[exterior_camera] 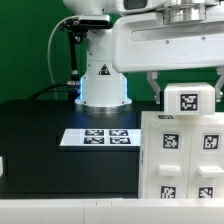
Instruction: Assemble cabinet
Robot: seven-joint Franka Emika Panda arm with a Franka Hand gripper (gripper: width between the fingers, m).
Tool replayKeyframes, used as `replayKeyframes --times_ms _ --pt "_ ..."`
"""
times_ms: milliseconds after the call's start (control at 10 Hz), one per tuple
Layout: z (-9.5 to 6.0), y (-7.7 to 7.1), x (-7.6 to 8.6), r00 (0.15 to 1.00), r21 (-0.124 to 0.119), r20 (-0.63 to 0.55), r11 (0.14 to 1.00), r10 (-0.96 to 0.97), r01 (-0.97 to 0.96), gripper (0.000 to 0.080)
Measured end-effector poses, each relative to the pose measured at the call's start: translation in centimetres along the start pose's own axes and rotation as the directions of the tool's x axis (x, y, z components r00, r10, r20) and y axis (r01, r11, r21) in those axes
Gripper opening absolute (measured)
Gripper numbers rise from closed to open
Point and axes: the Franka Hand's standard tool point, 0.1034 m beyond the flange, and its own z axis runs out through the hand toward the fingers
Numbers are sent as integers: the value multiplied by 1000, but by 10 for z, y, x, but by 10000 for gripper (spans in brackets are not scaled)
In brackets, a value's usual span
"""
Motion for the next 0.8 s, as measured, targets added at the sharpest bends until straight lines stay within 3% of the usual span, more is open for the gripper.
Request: replayKeyframes --times_ms 500,700,800 --pt "0 -3 0 952 24 16 951 307 -307 554" --pt "1 -5 0 783 34 35 782 621 -622 554" --pt "3 -7 1 701 53 33 700 712 -713 554"
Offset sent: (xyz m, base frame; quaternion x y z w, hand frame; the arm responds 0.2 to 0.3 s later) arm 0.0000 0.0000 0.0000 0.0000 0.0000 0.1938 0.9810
